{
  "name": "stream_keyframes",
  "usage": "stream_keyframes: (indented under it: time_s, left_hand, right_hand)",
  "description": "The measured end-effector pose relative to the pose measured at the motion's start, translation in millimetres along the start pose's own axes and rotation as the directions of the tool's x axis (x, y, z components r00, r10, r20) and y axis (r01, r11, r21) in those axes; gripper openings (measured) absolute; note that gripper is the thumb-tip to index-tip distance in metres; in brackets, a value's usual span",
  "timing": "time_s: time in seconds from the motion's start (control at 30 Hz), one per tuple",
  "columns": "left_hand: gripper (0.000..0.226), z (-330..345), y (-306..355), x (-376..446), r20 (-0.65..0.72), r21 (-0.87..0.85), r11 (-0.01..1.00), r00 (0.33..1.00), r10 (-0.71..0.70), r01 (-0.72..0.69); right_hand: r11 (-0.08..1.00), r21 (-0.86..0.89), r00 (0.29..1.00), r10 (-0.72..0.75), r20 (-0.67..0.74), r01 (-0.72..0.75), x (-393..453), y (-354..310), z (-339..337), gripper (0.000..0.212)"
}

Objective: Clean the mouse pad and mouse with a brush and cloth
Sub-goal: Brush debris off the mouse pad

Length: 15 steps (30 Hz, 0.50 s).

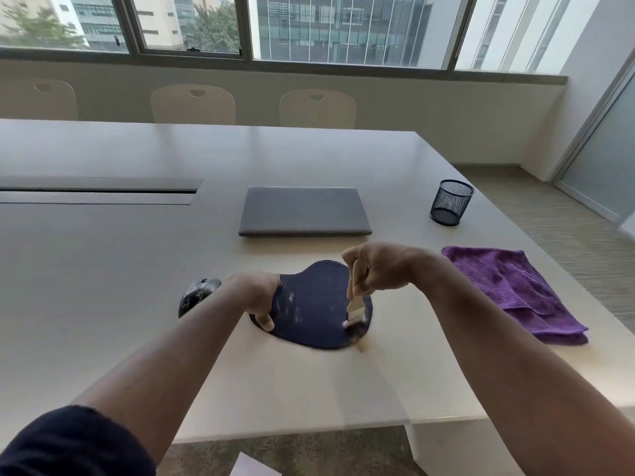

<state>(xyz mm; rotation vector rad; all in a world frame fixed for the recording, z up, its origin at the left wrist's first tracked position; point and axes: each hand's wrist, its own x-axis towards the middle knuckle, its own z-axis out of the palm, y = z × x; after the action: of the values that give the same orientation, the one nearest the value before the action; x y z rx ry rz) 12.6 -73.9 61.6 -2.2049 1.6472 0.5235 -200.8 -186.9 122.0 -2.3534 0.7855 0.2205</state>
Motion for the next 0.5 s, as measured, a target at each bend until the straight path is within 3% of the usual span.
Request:
stream_keyframes:
  time_s: [0.07, 0.2, 0.37, 0.5]
  left_hand:
    - [0.079, 0, 0, 0, 0.001, 0.004, 1.000, 1.000, 0.001, -0.001]
    - [0.080, -1, 2, -1, -0.003, 0.015, 1.000, 1.000, -0.004, 0.004]
    - [0.079, 0, 1, -1, -0.001, 0.003, 1.000, 1.000, -0.001, 0.001]
    - [0.078, 0, 1, 0, -0.001, 0.005, 1.000, 1.000, 0.001, -0.001]
  right_hand:
    - [1.000, 0.015, 1.000, -0.010, -0.019, 0.010, -1, 1, -3, 0.036]
    - [0.999, -0.010, 0.973, -0.043, -0.229, 0.042, 0, 2, -3, 0.034]
    - [0.998, 0.039, 0.996, 0.042, -0.078, -0.039, -4, 11, -6, 0.035]
    - [1.000, 0.028, 0.971, -0.002, -0.238, 0.009, -7, 12, -10, 0.032]
